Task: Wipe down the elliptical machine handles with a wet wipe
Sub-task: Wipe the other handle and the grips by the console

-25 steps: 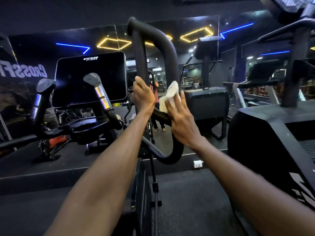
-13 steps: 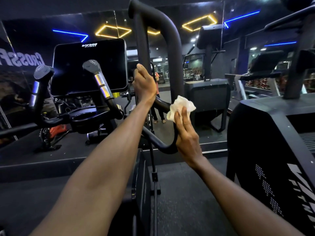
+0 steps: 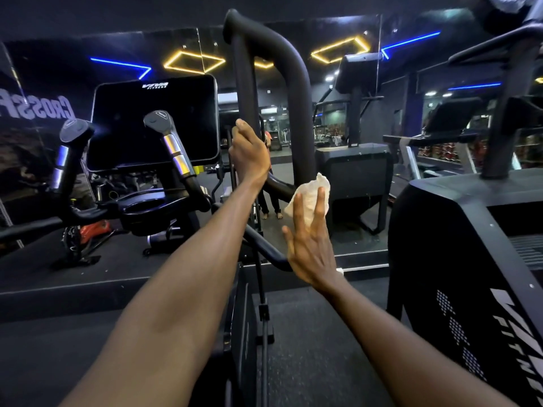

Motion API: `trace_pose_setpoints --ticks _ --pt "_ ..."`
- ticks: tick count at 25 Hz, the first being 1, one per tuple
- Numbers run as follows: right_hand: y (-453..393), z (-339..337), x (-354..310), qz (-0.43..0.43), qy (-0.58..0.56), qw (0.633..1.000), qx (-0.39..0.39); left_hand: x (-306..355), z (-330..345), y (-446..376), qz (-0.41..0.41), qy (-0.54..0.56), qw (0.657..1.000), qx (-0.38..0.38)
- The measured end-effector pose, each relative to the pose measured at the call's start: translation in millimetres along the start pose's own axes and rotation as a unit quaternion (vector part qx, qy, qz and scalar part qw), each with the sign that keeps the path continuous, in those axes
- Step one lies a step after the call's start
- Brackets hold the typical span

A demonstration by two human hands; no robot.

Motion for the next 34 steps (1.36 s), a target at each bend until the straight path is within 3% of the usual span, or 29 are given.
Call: trace_pose_setpoints --ticks 4,8,12,20,25,28,31,34 --pt "-64 -14 -9 -0.016 0.008 0.999 0.037 -3 0 1 -0.002 -0.007 1.000 0.005" --pt "-59 -12 -7 -0.017 0.006 0.999 0.045 -8 0 2 -0.003 -0.002 1.000 0.003" --pt "-131 -32 -21 -0.015 0.012 0.997 0.073 -10 3 -6 -0.018 0.007 1.000 -0.006" --pt "-173 -36 -26 -0.014 0.024 0.994 0.104 36 5 -54 -0.022 -0.005 0.999 -0.035" --pt "-264 -60 -37 0.020 0.007 0.990 0.142 37 11 -62 -0.009 0.021 0.999 0.022" --pt "-296 -62 -43 0.026 0.008 0.992 0.125 23 5 -68 -0.034 0.046 0.996 0.069" --pt "-309 -65 -54 -0.006 0.070 0.988 0.136 20 5 -66 -0.047 0.032 0.996 0.075" --pt "-308 -58 -70 -0.102 0.168 0.970 0.142 23 4 -63 -0.039 0.031 0.996 0.076"
Point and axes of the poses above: each hand's wrist, its own y-axis away from the middle knuckle, its own z-axis out of the palm, x = y × z, the point moved 6 cm from there along -y, towards the middle knuckle, and after that the axes turned 5 degrees about x, right-handed, at the moved point
